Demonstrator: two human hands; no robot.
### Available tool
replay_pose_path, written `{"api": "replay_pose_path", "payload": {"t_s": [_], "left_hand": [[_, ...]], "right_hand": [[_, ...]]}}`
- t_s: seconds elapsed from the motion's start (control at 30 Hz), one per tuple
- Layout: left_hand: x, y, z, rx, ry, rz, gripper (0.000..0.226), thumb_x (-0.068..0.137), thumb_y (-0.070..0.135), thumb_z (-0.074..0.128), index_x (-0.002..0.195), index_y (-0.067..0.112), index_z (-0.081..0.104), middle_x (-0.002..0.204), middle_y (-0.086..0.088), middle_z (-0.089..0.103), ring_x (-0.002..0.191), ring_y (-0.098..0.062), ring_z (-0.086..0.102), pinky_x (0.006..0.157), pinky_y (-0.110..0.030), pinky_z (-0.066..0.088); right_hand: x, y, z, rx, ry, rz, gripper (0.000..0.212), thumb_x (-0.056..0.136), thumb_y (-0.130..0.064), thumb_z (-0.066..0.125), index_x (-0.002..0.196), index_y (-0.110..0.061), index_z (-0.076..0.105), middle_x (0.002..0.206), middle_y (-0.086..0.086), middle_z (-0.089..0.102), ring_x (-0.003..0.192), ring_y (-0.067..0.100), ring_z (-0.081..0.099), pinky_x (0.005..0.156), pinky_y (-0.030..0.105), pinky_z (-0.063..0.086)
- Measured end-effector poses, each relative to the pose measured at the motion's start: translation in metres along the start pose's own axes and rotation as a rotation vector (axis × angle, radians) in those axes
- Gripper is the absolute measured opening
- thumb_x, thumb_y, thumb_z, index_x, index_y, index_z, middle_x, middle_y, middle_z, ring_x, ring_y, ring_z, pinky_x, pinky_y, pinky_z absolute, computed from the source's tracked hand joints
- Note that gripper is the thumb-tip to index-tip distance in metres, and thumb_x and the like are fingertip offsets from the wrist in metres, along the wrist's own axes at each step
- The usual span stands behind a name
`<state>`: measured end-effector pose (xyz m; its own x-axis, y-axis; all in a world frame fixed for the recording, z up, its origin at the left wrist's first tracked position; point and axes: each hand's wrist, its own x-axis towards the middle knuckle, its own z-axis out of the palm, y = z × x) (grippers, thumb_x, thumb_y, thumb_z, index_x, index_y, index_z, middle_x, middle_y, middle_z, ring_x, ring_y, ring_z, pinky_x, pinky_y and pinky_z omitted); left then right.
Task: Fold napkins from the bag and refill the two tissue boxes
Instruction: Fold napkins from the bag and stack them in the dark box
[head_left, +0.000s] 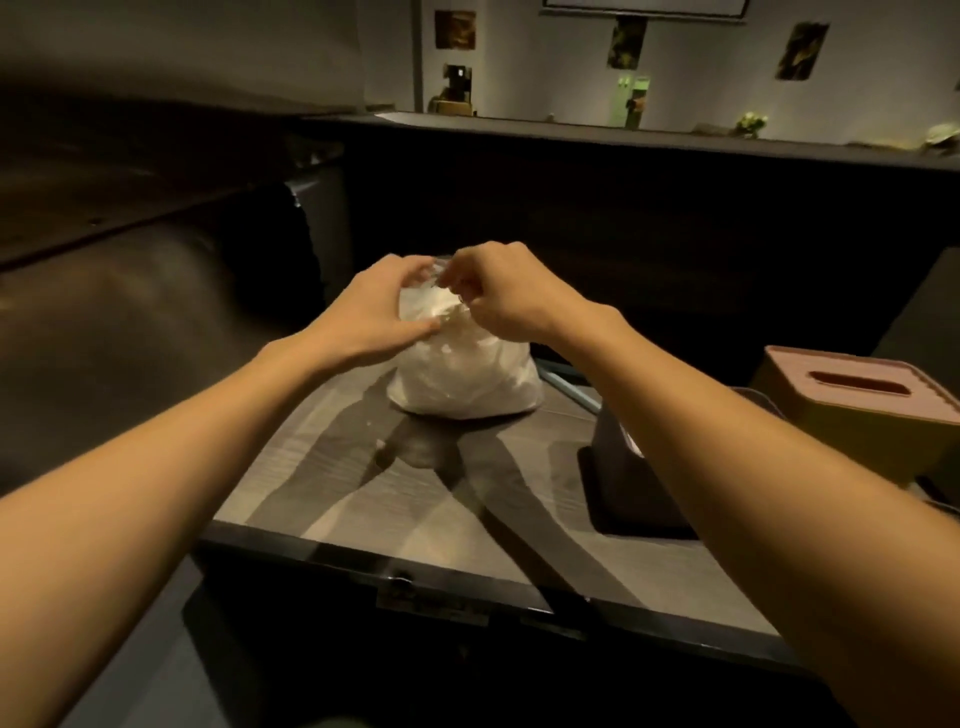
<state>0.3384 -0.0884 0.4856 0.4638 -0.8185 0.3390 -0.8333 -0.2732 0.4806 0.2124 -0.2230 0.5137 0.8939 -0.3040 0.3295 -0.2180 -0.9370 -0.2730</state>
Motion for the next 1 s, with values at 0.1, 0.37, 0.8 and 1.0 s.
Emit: {"api": "replay_pose_path", "payload": {"t_s": [0.1, 0.37, 0.8, 1.0], "left_hand": [[-0.004, -0.014, 0.006, -0.066, -0.175, -0.051, 0.112, 0.074, 0.036, 0.091, 0.161, 0.017, 0.025, 0.156, -0.001, 0.039, 0.143, -0.016, 0.038, 0.108, -0.014, 0.026], [-0.001, -0.041, 0.038, -0.144, -0.148, -0.097, 0.139, 0.063, 0.058, 0.092, 0.165, 0.02, 0.006, 0.166, -0.003, 0.025, 0.153, -0.023, 0.027, 0.122, -0.034, 0.024], [0.003, -0.015, 0.03, -0.083, 0.103, 0.024, 0.069, 0.08, 0.07, 0.059, 0.141, 0.037, 0.058, 0.152, 0.005, 0.049, 0.143, -0.02, 0.038, 0.111, -0.036, 0.019], [-0.004, 0.009, 0.028, -0.357, 0.32, 0.06, 0.019, 0.099, 0.032, 0.065, 0.114, 0.022, 0.073, 0.113, 0.004, 0.069, 0.106, -0.014, 0.064, 0.096, -0.04, 0.053]], "right_hand": [[0.011, 0.01, 0.015, -0.04, -0.2, 0.007, 0.073, 0.093, -0.014, 0.069, 0.159, -0.021, 0.039, 0.159, 0.007, 0.045, 0.145, 0.024, 0.044, 0.112, 0.033, 0.041], [0.019, 0.033, 0.039, -0.102, -0.009, -0.003, 0.053, 0.1, -0.042, 0.065, 0.148, -0.025, 0.055, 0.146, 0.003, 0.06, 0.135, 0.023, 0.055, 0.113, 0.043, 0.043], [0.015, 0.02, 0.03, -0.081, 0.297, -0.162, 0.027, 0.104, -0.023, 0.06, 0.128, -0.019, 0.072, 0.127, 0.004, 0.068, 0.115, 0.021, 0.065, 0.094, 0.04, 0.055], [-0.006, 0.012, 0.018, 0.147, 0.624, -0.159, 0.023, 0.104, -0.022, 0.06, 0.126, -0.017, 0.067, 0.114, -0.003, 0.071, 0.104, 0.008, 0.068, 0.085, 0.034, 0.059]]}}
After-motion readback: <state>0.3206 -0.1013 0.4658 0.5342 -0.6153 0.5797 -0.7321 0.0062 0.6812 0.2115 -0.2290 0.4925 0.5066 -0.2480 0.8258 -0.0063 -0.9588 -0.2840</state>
